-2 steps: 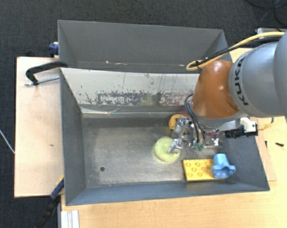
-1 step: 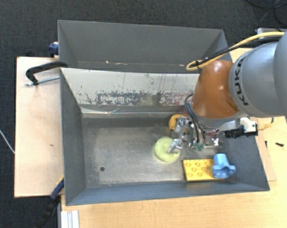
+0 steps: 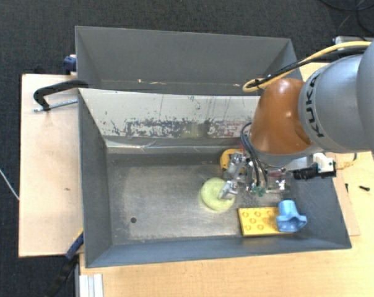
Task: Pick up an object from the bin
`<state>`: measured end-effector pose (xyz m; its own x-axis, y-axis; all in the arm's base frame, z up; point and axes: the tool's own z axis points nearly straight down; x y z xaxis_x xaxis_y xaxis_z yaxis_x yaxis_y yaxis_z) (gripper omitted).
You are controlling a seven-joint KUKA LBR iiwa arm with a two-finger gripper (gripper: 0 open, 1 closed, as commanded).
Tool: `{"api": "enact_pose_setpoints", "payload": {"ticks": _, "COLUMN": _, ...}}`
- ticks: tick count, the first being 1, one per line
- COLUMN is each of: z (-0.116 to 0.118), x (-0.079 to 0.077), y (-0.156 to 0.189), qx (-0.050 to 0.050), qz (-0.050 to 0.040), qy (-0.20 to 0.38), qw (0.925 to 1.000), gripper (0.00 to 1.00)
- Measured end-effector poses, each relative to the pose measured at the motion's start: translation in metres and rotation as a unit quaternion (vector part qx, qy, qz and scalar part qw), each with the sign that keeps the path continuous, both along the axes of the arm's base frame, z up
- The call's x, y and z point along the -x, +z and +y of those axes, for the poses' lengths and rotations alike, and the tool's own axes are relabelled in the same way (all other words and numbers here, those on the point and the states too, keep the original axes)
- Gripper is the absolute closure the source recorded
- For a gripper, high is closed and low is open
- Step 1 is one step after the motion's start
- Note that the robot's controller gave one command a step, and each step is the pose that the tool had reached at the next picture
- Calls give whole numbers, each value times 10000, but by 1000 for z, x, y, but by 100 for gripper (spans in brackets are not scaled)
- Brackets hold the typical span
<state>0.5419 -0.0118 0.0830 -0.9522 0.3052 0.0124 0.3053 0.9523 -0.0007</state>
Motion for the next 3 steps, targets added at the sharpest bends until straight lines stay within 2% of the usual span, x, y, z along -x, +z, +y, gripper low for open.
{"api": "enact_pose_setpoints", "payload": {"ticks": 1, "z": -53, "x": -21, "y": 4, "qx": -48, "qz": -151, "qy": 2510, "qw": 9678, "gripper": 100}}
{"api": "enact_pose_setpoints", "payload": {"ticks": 2, "z": -53, "x": -21, "y": 4, "qx": -43, "qz": -154, "qy": 2509, "qw": 9679, "gripper": 100}}
{"api": "enact_pose_setpoints", "payload": {"ticks": 3, "z": -49, "x": -18, "y": 5, "qx": 2, "qz": -171, "qy": 2503, "qw": 9680, "gripper": 100}}
